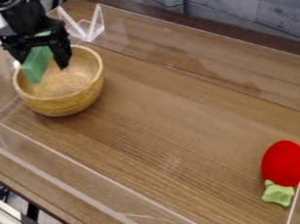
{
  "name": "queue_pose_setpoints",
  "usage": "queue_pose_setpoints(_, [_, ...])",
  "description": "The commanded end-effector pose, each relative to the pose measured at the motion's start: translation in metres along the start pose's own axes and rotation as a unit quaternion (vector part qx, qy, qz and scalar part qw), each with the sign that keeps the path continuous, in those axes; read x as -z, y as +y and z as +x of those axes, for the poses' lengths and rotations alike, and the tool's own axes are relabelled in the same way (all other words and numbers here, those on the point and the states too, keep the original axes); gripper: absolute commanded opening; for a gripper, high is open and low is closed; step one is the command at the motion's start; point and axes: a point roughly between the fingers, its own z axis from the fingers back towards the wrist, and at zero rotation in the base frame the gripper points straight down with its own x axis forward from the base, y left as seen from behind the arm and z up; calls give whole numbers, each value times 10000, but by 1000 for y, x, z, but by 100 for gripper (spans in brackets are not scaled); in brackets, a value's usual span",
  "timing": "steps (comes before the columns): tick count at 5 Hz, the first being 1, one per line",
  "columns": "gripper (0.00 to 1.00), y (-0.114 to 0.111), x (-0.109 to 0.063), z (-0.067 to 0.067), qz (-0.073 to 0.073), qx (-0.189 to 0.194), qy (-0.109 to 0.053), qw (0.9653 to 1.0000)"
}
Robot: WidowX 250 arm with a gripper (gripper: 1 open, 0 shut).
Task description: Put the green stick in the brown bowl
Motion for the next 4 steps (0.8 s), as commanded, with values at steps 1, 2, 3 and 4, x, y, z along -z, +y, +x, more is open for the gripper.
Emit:
queue_pose_setpoints(1, [100,-13,-36,11,78,26,-412,9991])
queue_pose_setpoints(2, [100,-29,-57,12,35,-24,-563,9984])
queue_pose_setpoints(3, [100,-54,-62,12,-33,295,-568,9979])
queue_pose_setpoints(4, [100,-77,-65,12,-112,659,-543,9963])
